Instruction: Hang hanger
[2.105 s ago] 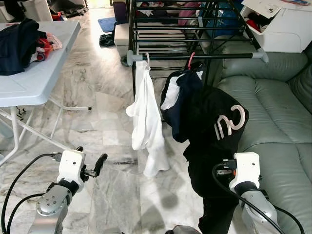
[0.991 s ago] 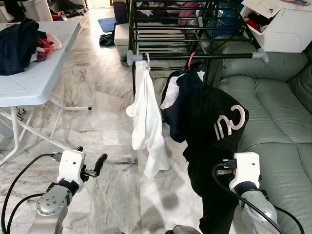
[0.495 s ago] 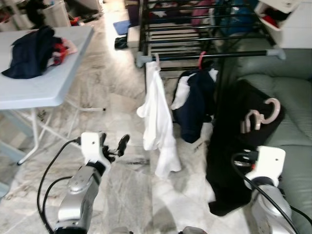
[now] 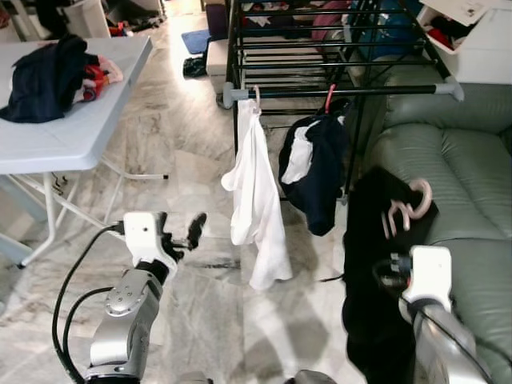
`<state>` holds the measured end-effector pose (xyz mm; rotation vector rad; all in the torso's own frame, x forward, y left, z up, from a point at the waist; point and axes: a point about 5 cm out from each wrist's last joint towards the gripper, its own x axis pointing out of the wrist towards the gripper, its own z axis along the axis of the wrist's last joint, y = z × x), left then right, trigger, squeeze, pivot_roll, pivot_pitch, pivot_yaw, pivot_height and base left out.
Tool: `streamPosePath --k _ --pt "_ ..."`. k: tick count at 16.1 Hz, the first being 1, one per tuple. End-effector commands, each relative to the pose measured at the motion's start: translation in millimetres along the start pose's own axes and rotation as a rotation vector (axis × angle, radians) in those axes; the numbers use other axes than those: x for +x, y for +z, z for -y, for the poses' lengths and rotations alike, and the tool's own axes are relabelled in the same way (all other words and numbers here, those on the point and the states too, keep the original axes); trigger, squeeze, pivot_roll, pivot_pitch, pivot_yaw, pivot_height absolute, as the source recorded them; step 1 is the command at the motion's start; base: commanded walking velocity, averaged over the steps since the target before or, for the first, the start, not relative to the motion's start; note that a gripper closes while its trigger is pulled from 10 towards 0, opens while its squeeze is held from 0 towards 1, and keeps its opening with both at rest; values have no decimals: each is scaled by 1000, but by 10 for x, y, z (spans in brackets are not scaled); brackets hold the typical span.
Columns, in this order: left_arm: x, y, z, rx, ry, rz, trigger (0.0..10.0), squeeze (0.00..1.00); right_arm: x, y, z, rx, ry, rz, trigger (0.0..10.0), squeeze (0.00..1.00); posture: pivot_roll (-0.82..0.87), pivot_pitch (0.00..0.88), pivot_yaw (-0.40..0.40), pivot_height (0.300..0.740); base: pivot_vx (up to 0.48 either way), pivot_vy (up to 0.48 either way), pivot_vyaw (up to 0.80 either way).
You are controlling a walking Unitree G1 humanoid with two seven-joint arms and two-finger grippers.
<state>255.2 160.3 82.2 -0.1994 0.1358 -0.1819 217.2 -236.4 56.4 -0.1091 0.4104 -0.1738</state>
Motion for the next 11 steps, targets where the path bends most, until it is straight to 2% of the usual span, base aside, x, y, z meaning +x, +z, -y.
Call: streamPosePath --k 1,3,4,7,11 --pt "23 60 64 16 -16 16 10000 0 61 120 29 2 -25 33 10000 0 -60 0 47 740 0 0 0" --pt "15 28 105 43 -43 4 10000 0 68 126 19 3 -28 27 10000 0 -67 0 55 740 0 0 0" --pt "17 20 120 21 -63 -5 10000 0 45 94 14 8 -32 24 10000 0 -71 0 56 740 0 0 0" --pt "39 31 138 14 -65 -9 10000 0 11 9 30 9 -42 -4 10000 0 -77 0 60 740 0 -440 0" --pt "42 2 133 8 -57 -19 10000 0 -1 7 44 4 -40 -5 10000 0 -83 0 54 740 0 -434 0"
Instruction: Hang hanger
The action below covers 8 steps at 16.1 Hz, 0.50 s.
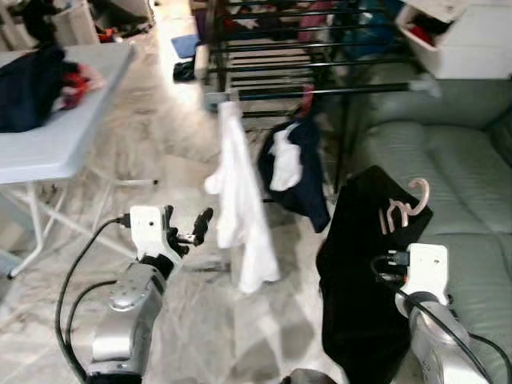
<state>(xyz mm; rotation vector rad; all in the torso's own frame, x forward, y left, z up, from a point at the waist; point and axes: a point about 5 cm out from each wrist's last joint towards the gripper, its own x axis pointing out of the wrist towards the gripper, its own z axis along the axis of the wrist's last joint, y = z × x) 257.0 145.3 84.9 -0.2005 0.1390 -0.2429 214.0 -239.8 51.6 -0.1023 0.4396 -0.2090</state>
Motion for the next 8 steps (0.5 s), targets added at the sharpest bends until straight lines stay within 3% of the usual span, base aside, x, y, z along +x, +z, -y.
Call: streamPosePath --k 1,4,6,7,8 --pt "-3 -5 -14 -1 7 -10 10000 0 2 69 15 -4 -6 30 10000 0 -83 0 53 740 0 -394 0" --pt "-8 -2 -24 17 35 -1 10000 0 1 94 7 13 16 50 10000 0 -84 0 51 740 0 -225 0" --pt "-41 -10 -82 -67 131 7 10000 0 -11 115 -49 34 60 63 10000 0 -79 0 47 740 0 0 0" --pt "-48 -23 -67 -110 68 -16 10000 0 -19 106 -61 31 65 62 10000 0 -79 0 47 740 0 0 0" --pt "-61 -4 -68 -19 45 4 10000 0 -30 75 -73 52 76 54 10000 0 -74 0 43 740 0 0 0"
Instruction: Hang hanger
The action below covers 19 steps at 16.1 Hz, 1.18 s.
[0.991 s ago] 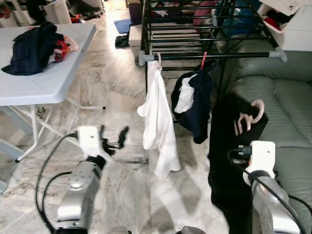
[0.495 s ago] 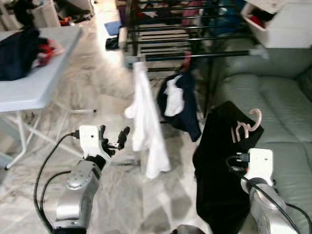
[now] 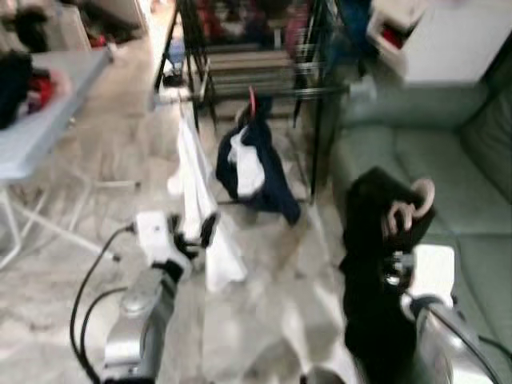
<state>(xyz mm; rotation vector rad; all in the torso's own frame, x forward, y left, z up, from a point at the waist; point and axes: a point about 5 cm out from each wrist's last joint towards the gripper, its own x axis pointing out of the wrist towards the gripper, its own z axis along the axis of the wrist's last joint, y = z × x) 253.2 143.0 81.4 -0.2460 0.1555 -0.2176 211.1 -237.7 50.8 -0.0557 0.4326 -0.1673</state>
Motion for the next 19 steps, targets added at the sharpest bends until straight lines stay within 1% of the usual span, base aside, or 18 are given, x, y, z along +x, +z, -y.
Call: streamPosePath --k 1,3,5,6,7,8,13,15,16,19 --pt "-36 38 -95 42 34 15 10000 0 -6 66 -71 19 30 42 10000 0 -73 0 41 740 0 0 0" --pt "-30 40 -94 30 36 21 10000 0 -8 65 -125 7 66 48 10000 0 -72 0 42 740 0 0 0" --pt "-19 80 -59 33 7 45 10000 0 8 115 -163 0 94 70 10000 0 -72 0 43 740 139 0 0" --pt "-18 85 -51 38 0 47 10000 0 14 125 -167 -5 99 73 10000 0 -72 0 43 740 405 0 0" --pt "-9 100 -45 78 -1 54 10000 0 31 149 -171 -8 106 83 10000 0 -71 0 42 740 439 0 0" --pt "-4 104 -43 90 -1 56 10000 0 36 170 -173 -12 109 92 10000 0 -71 0 42 740 442 0 0" --pt "2 95 -47 105 -2 54 10000 0 45 183 -193 -37 115 108 10000 0 -72 0 41 740 442 0 0" --pt "6 91 -43 98 -7 54 10000 0 46 190 -214 -52 129 114 10000 0 -72 0 41 740 426 0 0" --pt "8 89 -39 100 -10 54 10000 0 48 192 -216 -53 129 116 10000 0 -72 0 41 740 416 240 0" --pt "-5 77 -20 102 -17 52 10000 0 47 214 -197 -66 109 135 10000 0 -73 0 43 740 417 0 0"
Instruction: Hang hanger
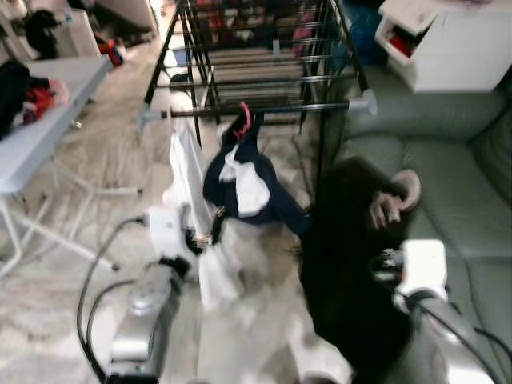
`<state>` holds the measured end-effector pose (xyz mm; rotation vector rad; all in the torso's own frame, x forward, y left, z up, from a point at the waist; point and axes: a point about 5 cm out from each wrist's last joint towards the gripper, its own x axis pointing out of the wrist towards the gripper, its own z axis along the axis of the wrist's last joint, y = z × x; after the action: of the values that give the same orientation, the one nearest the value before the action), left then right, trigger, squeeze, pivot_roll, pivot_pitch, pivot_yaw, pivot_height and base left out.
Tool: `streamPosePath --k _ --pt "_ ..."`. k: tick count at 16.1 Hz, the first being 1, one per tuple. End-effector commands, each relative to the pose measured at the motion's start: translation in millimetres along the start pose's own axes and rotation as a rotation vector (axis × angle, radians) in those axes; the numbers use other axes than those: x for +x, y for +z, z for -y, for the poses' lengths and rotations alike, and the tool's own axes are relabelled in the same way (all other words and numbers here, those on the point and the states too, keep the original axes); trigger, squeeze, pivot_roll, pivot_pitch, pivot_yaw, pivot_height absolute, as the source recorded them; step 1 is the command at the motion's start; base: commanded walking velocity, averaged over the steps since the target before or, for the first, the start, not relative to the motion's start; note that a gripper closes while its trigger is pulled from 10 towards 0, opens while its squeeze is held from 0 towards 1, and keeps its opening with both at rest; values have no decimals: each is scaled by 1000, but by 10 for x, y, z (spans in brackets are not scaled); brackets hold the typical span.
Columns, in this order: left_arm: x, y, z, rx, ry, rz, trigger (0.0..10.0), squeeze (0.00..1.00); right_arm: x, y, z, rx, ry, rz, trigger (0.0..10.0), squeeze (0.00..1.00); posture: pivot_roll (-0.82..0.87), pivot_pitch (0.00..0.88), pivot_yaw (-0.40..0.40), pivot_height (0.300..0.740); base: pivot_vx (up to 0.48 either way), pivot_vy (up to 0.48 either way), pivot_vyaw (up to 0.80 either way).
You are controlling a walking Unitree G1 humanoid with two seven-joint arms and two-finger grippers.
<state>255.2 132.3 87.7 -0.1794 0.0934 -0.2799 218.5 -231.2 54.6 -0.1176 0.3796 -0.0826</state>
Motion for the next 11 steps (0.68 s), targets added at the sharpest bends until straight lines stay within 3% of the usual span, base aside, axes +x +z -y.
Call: streamPosePath --k 1,5,11 --pt "-49 23 -126 13 40 0 10000 0 23 171 -98 -6 24 90 10000 0 -73 0 44 740 401 259 0" --pt "-50 -2 -103 -10 29 -20 10000 0 22 181 -68 -12 8 99 10000 0 -73 0 42 740 278 391 0" --pt "-56 -9 -92 -10 15 -27 10000 0 -2 154 -47 -33 -32 100 10000 0 -70 0 39 740 0 423 0"
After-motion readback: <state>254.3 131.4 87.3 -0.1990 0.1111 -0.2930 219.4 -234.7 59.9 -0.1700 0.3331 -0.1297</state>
